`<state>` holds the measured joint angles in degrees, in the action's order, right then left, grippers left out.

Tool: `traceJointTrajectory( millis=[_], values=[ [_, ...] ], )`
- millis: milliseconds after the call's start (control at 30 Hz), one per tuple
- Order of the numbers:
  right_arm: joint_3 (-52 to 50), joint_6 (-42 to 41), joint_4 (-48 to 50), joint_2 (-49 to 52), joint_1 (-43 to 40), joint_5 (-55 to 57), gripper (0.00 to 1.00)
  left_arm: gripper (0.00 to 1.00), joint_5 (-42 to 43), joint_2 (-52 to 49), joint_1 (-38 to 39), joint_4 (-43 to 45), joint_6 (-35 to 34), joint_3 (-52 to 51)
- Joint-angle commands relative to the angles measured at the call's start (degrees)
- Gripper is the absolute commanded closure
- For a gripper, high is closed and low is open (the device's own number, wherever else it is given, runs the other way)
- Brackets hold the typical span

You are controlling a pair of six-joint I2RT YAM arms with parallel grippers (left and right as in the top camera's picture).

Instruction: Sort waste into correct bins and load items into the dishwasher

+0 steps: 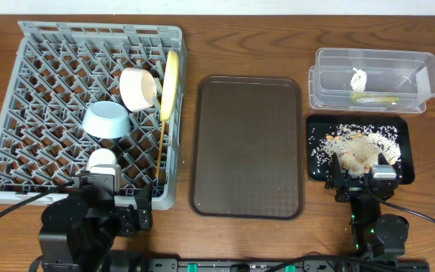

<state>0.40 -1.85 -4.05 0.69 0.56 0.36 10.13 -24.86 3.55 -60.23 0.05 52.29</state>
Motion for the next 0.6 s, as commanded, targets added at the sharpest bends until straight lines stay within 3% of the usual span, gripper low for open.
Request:
traceJointTrajectory(
  millis=[0,567],
  values=[
    [-0.09,1.07,-0.26,-0.37,0.7,-0.63,0.01,0.04,-0.28,0.15,0.07,-0.17,0.76,-0.26],
    [-0.09,1.09,-0.26,-0.37,0.7,-0.63,0.01,0.04,-1.11,1.2,-1.64,-0.04,1.25,-0.87]
  ],
)
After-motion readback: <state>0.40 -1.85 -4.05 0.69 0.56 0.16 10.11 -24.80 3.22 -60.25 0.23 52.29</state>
